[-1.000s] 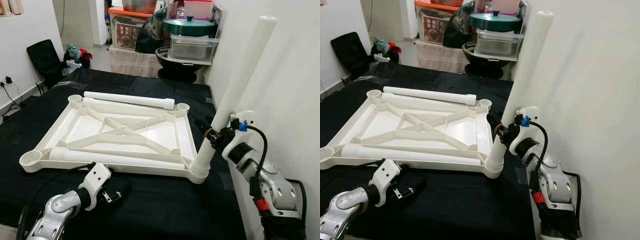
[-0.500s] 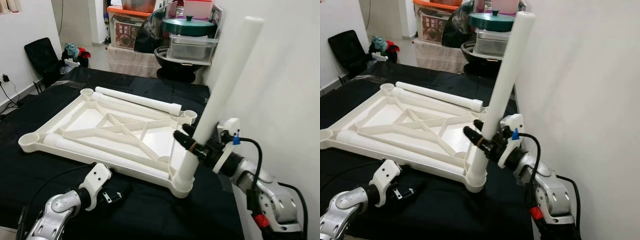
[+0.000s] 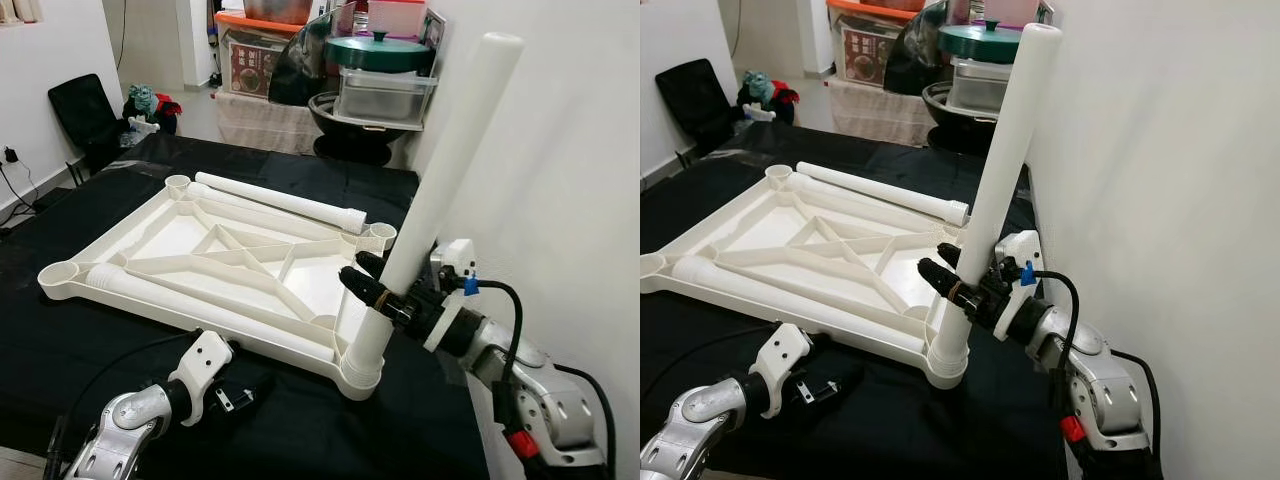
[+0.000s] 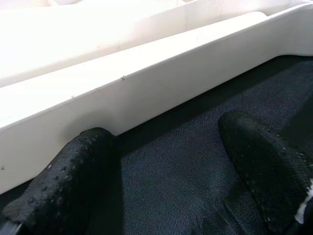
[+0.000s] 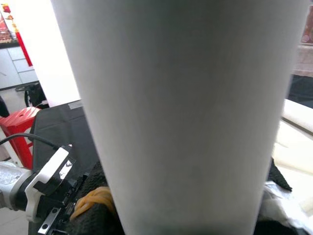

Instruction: Building children table

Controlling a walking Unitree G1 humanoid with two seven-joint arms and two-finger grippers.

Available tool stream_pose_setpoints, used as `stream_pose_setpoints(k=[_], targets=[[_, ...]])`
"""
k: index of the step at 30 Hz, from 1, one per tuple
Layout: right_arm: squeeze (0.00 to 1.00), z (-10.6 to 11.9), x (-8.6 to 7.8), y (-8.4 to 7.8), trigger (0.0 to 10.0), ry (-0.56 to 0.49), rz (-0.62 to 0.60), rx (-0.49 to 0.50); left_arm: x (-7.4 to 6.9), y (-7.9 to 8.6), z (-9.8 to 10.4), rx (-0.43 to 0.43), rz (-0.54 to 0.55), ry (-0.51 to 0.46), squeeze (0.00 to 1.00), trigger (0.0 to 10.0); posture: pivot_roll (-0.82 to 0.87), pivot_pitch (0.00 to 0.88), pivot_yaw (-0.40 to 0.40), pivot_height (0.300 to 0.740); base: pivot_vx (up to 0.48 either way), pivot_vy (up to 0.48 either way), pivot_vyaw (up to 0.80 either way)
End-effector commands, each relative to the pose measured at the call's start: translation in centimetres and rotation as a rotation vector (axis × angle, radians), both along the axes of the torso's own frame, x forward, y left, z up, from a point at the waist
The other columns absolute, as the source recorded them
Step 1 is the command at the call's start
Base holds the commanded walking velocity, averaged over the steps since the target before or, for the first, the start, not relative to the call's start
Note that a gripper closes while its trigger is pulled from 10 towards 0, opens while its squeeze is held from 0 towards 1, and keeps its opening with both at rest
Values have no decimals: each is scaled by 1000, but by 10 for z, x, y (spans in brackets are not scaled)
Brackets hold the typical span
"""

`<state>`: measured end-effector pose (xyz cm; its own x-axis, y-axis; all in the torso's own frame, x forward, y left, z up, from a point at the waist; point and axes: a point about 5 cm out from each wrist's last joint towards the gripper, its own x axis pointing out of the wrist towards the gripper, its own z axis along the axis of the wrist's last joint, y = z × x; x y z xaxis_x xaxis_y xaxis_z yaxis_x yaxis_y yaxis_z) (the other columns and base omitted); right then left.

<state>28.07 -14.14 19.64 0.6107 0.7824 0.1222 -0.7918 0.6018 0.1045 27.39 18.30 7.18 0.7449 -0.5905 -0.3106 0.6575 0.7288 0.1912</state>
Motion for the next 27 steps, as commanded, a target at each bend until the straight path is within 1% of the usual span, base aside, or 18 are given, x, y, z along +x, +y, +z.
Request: stream_pose_setpoints(k=[1, 2, 4, 5, 8, 10, 16, 21, 27], targets=[[0, -10, -5, 12, 0, 60, 138, 58, -1, -4, -2, 4, -13, 16, 0, 10000, 79, 0, -107, 740, 0, 0, 0], [0, -10, -5, 12, 0, 60, 138, 58, -1, -4, -2, 4, -13, 16, 0, 10000, 79, 0, -107, 740, 0, 0, 0], [0, -5, -4, 15, 0, 45, 194, 70, -1, -5, -2, 3, -15, 16, 0, 10000, 82, 0, -109, 740, 0, 0, 0], [0, -5, -4, 15, 0, 45, 194, 70, -1, -5, -2, 3, -15, 16, 0, 10000, 82, 0, -109, 740, 0, 0, 0], [0, 0, -3, 20, 0, 25, 288, 93, -2, -6, -2, 1, -19, 16, 0, 10000, 90, 0, -116, 740, 0, 0, 0], [0, 1, -2, 23, 0, 19, 325, 97, -2, -7, -2, 0, -23, 16, 0, 10000, 94, 0, -118, 740, 0, 0, 0], [0, 3, 0, 30, 0, 2, 386, 117, -5, -9, -3, -6, -32, 19, 0, 10000, 101, 0, -121, 740, 0, 0, 0], [0, 4, 7, 32, 0, -11, 405, 109, -6, -10, -3, -10, -36, 21, 0, 10000, 109, 0, -129, 740, 0, 0, 0], [0, 5, 10, 34, 0, -24, 427, 97, -6, -10, -2, -11, -35, 21, 0, 10000, 116, 0, -134, 740, 0, 0, 0]])
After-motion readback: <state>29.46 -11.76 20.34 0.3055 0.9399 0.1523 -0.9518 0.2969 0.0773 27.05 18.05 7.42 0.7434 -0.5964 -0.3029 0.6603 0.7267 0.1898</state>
